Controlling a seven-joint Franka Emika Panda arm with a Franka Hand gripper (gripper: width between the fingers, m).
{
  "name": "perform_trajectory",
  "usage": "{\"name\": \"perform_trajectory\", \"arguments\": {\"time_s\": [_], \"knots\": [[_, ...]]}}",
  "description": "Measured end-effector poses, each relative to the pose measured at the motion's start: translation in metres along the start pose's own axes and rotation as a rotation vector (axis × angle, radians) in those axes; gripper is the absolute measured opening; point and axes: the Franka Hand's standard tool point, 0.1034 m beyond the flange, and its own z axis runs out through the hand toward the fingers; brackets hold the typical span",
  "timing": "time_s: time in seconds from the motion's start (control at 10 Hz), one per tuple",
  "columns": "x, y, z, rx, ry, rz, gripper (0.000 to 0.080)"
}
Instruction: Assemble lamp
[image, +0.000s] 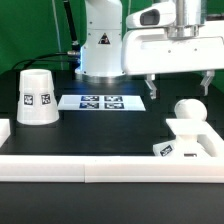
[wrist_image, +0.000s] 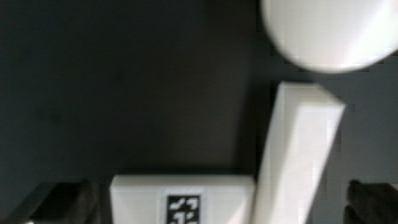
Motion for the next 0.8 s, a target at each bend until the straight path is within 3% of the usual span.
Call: {"name": "perform_trajectory", "arguments": {"time_s": [0.3,0.7,0.8], "knots": [[-0.016,-0.027,0.0,0.007,0.005,0.025,0.0699],[-0.018,-0.016,0.001,0.008,-0.001,-0.016,0.0699],[-0.023,-0.021,0.004,0.01,0.0,0.01,0.0699]]}}
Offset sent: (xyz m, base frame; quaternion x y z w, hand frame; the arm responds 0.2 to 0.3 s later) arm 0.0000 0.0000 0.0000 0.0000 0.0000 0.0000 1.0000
